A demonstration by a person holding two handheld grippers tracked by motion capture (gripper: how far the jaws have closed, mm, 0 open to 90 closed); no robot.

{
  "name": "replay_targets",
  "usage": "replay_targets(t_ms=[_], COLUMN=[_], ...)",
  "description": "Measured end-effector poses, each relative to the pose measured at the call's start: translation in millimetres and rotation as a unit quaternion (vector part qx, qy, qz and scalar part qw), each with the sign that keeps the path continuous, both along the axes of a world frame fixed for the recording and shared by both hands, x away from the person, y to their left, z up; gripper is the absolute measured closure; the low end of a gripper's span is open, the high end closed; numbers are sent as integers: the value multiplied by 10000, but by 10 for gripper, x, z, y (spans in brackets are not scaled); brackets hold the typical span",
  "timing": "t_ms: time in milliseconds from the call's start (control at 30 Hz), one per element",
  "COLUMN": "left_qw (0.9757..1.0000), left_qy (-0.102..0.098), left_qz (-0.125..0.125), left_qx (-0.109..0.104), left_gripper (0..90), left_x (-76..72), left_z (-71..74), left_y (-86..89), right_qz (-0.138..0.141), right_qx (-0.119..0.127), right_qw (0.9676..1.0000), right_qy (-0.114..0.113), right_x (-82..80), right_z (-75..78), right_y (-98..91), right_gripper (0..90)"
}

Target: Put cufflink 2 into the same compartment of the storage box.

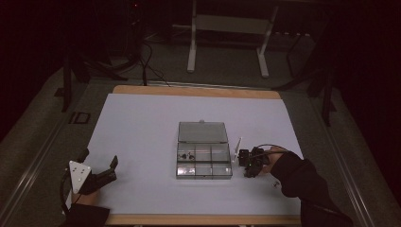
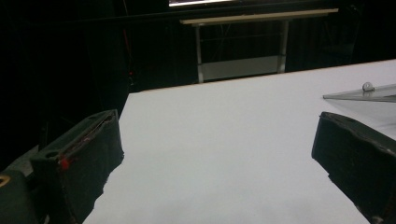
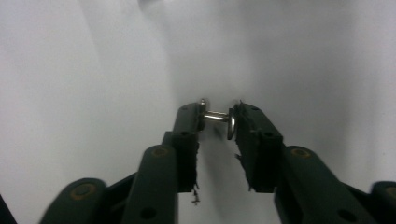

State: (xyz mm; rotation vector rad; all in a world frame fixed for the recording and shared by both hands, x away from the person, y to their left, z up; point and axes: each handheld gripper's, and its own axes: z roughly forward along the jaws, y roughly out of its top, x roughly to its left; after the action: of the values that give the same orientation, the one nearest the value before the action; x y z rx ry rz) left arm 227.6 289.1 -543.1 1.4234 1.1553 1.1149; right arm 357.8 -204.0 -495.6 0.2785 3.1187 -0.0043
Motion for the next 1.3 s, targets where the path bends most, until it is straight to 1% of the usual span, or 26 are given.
replay_targets(t_ms=[100, 133, 233, 267, 367, 433, 600, 633, 667, 700, 767, 933, 1067, 1300], left_qw=[10000, 10000, 10000, 10000, 10000, 10000, 10000, 10000, 10000, 10000, 10000, 10000, 10000, 10000], left_qy=[-3, 1, 1, 2, 0, 2, 3, 3, 2, 1, -3, -4, -7, -14], left_qz=[1, 0, 4, 3, 1, 3, 4, 4, 3, 3, 1, 1, -3, -4], left_qx=[-1, -1, -13, -14, -8, -6, -10, -10, -9, -12, -11, -16, -14, -23], left_gripper=[29, 28, 29, 28, 28, 29, 29, 29, 29, 28, 28, 28, 29, 29], left_x=[0, 0, 2, 2, 1, 1, 2, 2, 2, 2, 1, 1, 0, 1], left_z=[0, 0, 0, 0, 0, 0, 0, 0, 0, 0, 0, 0, 0, 0], left_y=[0, 0, 1, 1, 0, 0, 1, 1, 1, 1, 0, 1, 1, 1], right_qz=[-59, -56, -137, -147, -91, -112, -45, -45, -19, 7, 89, 225, 277, 480], right_qx=[-78, -67, 106, 104, 31, 50, 110, 110, 126, 160, 127, 253, 269, 346], right_qw=[9999, 10000, 9998, 9998, 9999, 9999, 9999, 9999, 9999, 9998, 9998, 9993, 9990, 9980], right_qy=[43, 30, -15, -2, -28, -35, -89, -89, -75, -109, -155, -183, -211, -224], right_x=[1, 5, 27, 27, 18, 20, 16, 16, 11, 5, -2, -27, -37, -62], right_z=[9, 23, 113, 127, 169, 211, 323, 323, 349, 398, 444, 569, 630, 685], right_y=[18, 17, -6, -9, -4, 1, 41, 41, 56, 86, 129, 252, 350, 522], right_gripper=[710, 719, 720, 720, 721, 721, 721, 721, 721, 721, 720, 720, 721, 721])
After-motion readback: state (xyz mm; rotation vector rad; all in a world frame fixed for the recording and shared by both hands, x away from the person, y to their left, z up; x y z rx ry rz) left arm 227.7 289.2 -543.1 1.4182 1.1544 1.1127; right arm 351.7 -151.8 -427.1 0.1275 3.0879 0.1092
